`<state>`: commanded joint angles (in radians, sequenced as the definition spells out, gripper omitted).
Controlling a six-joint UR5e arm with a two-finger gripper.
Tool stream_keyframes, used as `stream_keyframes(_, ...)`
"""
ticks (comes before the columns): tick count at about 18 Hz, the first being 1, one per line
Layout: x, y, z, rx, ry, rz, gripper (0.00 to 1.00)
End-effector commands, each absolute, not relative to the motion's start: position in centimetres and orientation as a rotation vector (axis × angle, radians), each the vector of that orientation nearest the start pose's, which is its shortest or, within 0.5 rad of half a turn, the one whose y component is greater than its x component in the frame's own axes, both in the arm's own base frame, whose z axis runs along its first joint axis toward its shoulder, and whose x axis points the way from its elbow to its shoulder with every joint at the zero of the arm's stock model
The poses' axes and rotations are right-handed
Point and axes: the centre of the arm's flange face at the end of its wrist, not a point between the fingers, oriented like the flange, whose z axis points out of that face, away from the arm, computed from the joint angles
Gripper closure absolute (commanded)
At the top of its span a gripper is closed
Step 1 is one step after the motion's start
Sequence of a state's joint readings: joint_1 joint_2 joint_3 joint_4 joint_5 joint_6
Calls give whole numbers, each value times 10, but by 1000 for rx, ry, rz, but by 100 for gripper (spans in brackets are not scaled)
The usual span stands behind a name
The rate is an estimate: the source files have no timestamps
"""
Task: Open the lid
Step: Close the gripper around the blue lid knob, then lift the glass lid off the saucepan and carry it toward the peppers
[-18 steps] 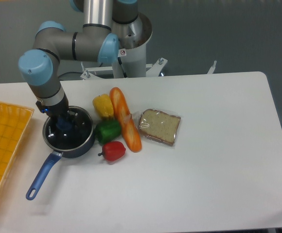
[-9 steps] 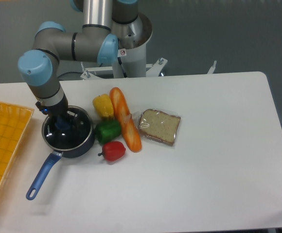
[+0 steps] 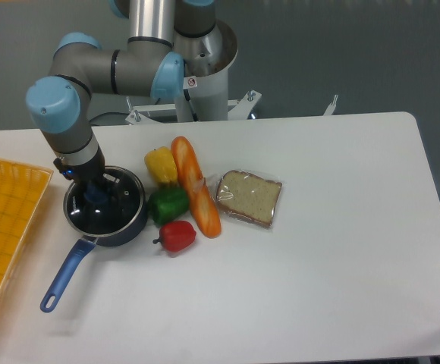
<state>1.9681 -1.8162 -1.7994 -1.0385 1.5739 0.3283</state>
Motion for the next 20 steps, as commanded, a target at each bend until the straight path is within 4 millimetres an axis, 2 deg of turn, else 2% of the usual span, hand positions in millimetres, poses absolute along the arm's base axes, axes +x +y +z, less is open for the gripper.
stream_keyframes(13, -117, 560, 309, -3088, -81, 53, 39)
stream_keyframes(20, -169, 546, 322, -3086, -74, 60, 39)
